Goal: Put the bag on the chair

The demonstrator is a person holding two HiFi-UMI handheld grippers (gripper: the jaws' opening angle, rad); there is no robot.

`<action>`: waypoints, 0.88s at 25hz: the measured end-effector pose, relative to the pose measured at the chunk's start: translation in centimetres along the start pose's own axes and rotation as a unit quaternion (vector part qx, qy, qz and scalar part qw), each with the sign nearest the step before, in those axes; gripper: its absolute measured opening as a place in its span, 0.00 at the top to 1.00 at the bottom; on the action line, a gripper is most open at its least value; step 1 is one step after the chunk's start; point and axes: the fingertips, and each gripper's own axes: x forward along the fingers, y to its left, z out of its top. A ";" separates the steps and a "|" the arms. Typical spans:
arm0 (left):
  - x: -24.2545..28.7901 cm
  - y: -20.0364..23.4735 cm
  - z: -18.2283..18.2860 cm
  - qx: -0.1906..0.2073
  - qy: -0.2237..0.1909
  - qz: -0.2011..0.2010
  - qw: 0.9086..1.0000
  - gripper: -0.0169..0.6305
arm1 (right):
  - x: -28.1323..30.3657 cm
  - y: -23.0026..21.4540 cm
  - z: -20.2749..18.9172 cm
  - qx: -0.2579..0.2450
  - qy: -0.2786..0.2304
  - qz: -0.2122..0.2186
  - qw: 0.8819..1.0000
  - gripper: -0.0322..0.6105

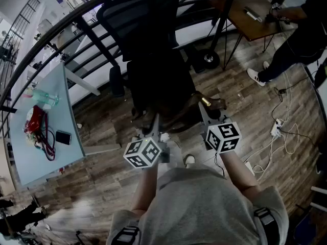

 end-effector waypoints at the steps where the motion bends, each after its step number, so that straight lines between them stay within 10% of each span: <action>1: -0.8 -0.9 -0.7 -0.003 -0.003 0.002 1.000 0.94 | -1.2 0.0 -0.1 -0.008 -0.001 0.003 1.000 0.92; 22: -11.9 -6.5 -4.8 -0.004 -0.040 0.020 0.999 0.94 | -12.8 3.7 -2.4 -0.003 -0.018 0.049 0.999 0.91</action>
